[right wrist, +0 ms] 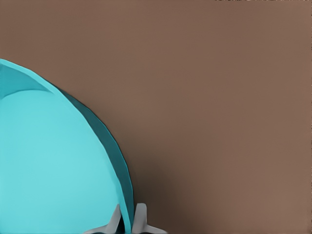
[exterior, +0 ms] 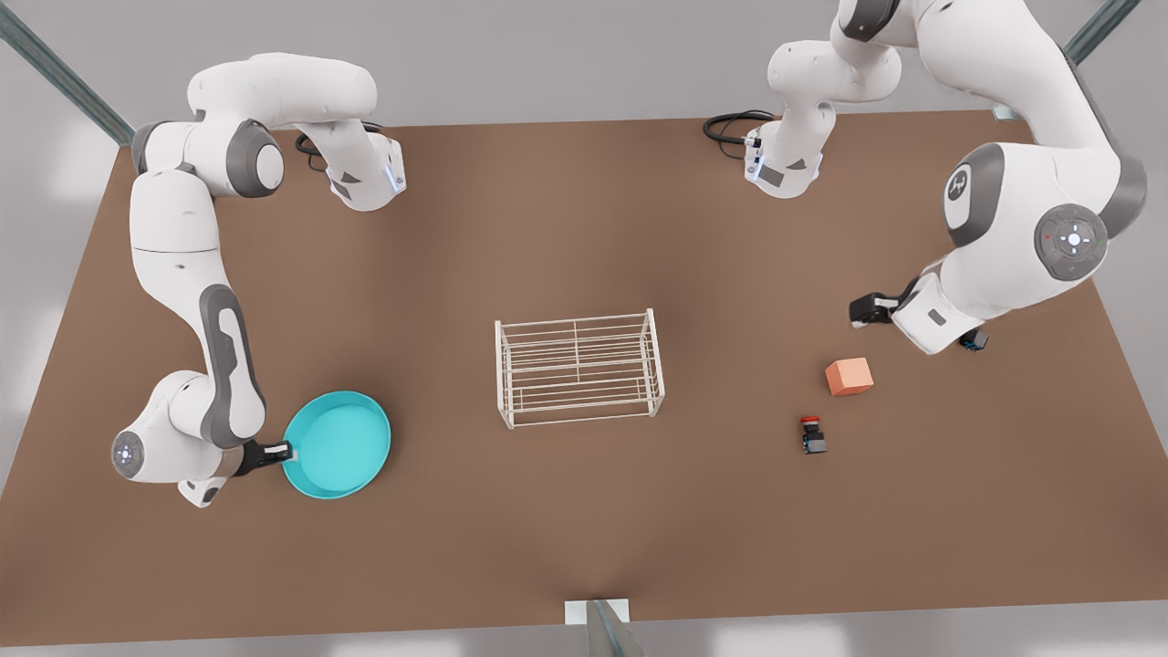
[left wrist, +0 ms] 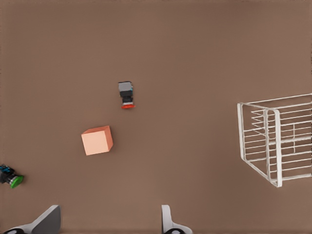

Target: Place the plate on the shelf with right arm and place the red button switch in the plate with left arm

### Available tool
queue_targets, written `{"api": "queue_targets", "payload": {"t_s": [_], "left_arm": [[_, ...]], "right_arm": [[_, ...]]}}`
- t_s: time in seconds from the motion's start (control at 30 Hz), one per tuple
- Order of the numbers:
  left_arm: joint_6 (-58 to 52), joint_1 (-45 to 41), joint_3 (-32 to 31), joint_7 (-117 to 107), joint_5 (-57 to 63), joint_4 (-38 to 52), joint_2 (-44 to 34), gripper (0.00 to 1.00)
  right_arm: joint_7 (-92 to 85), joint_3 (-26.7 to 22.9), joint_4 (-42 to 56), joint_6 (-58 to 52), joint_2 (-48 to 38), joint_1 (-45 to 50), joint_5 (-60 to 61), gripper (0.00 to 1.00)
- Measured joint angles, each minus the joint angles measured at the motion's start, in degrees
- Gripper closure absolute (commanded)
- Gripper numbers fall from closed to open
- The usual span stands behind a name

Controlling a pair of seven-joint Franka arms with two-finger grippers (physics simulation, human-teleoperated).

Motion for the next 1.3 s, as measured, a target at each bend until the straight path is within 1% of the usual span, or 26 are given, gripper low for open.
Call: {"api": "queue_targets", "payload": {"t_s": [0.07,0.17,0.37,0.47,0.53,0.63,0.7,0.73,0.83,1.0,1.07,1.1,1.2,1.23,1.3], "left_arm": [[-0.57,-2.53,-1.39,-0.19,1.81,-0.22,-0.78,0.0],[-0.97,-8.76,-1.59,-1.59,4.74,0.01,-1.75,0.0],[-0.16,-5.87,-1.28,-3.99,7.33,0.34,-1.53,0.0],[0.07,-6.41,-2.43,-4.89,7.19,0.47,-2.06,0.0],[0.59,-6.48,-0.26,-5.39,8.08,1.86,-2.04,0.0],[1.52,-2.99,1.27,-6.02,6.45,1.6,-0.76,0.0],[2.18,0.31,1.41,-6.28,4.46,1.29,0.02,0.0],[2.53,0.62,1.15,-6.38,3.57,1.02,0.39,0.0],[3.56,-0.77,0.78,-6.68,1.96,0.43,1.33,0.0],[4.64,-0.42,0.95,-7.08,1.07,-0.44,1.92,0.0],[6.45,-0.66,1.0,-7.64,1.27,-4.89,3.44,0.0],[8.33,-0.74,0.94,-8.12,1.66,-9.62,2.96,0.0],[19.47,-1.78,0.66,-9.59,1.43,-32.95,-5.54,0.0],[22.79,-1.94,0.64,-10.04,1.24,-37.0,-7.45,0.0],[27.75,-2.01,0.66,-10.89,0.95,-40.24,-7.92,0.0]], "right_arm": [[-0.41,-0.02,0.0,0.01,0.0,-0.01,0.05,0.79],[-1.0,-0.06,0.02,-0.14,-0.13,0.0,0.23,0.85],[-1.91,0.73,0.0,-2.04,-1.3,-0.04,0.94,0.86],[-2.22,0.79,-0.01,-3.23,-1.83,-0.04,1.22,0.86],[-2.4,0.8,-0.01,-3.99,-2.27,-0.06,1.33,0.86],[-2.59,1.06,-0.04,-5.48,-3.16,-0.09,1.49,0.86],[-2.66,1.2,-0.02,-6.72,-3.96,-0.01,2.1,0.86],[-2.65,1.38,-0.06,-7.41,-4.46,0.06,2.36,0.86],[-2.41,2.78,-0.23,-10.01,-6.5,0.22,2.83,0.86],[-1.04,6.39,-0.51,-15.45,-10.28,0.49,3.03,0.86],[-0.26,7.59,-0.64,-17.45,-12.17,0.96,3.02,0.86],[0.17,7.87,-0.75,-18.31,-13.14,1.7,3.01,0.86],[1.74,8.14,-1.54,-20.23,-15.9,4.71,2.99,0.86],[2.35,8.16,-1.81,-20.68,-16.77,5.68,2.99,0.86],[3.7,8.16,-2.03,-21.63,-18.04,7.66,3.02,0.86]]}}
